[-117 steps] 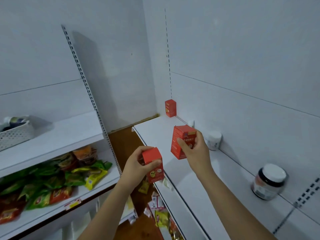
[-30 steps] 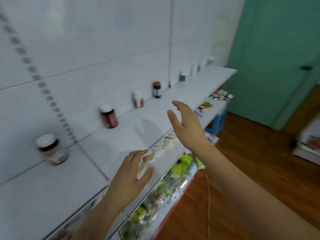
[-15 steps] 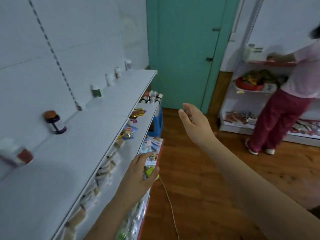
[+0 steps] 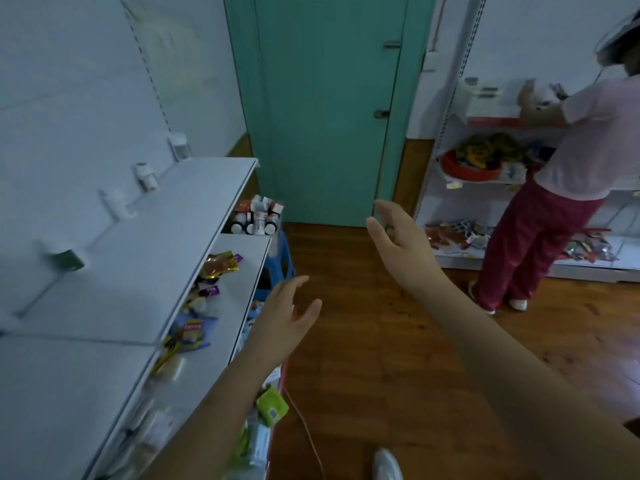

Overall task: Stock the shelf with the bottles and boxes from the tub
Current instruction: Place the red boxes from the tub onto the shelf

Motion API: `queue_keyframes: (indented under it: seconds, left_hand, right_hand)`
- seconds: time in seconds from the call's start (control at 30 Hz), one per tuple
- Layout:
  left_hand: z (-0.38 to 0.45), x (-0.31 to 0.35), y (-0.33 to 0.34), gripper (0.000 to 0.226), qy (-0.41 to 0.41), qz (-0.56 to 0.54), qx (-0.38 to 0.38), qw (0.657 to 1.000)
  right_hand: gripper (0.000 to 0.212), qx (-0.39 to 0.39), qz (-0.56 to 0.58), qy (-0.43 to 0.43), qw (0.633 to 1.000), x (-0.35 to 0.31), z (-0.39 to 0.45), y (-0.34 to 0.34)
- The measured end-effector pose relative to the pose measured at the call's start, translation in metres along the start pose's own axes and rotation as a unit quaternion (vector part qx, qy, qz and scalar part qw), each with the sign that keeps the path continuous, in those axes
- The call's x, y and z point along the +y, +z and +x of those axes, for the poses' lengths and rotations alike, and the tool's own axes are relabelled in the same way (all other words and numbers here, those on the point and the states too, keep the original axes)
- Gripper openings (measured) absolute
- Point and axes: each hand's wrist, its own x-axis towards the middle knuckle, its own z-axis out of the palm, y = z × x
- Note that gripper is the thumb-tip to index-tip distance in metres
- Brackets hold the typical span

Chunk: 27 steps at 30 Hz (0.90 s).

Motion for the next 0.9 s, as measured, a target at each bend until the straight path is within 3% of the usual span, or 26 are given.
queue_keyframes:
  seconds: [0.2,0.37,0.53,0.9]
  left_hand:
    - [0.137,-0.015,0.053,0.058,-0.045,0.015,0.016,0.999]
    - [0.237,-0.016,0.078,0.084,-0.098,-0.001,0.047,0.994]
    - [0.322,-0.026,0.091,0.057,-0.136,0.012,0.075,0.988]
    - [0.531,-0.146,0.083,0.055,-0.191,-0.01,0.112,0.975]
  right_hand:
    - [0.059,-0.017,0.033,0.0,0.999,0.094,0.131,0.003]
    - [0.059,-0.076,0.036,0.004,0.996,0.147,0.254,0.0]
    - [0.056,-0.103,0.015,-0.053,0.993,0.167,0.364,0.025]
    - [0.057,-0.175,0.002,-0.09,0.98,0.212,0.583,0.152]
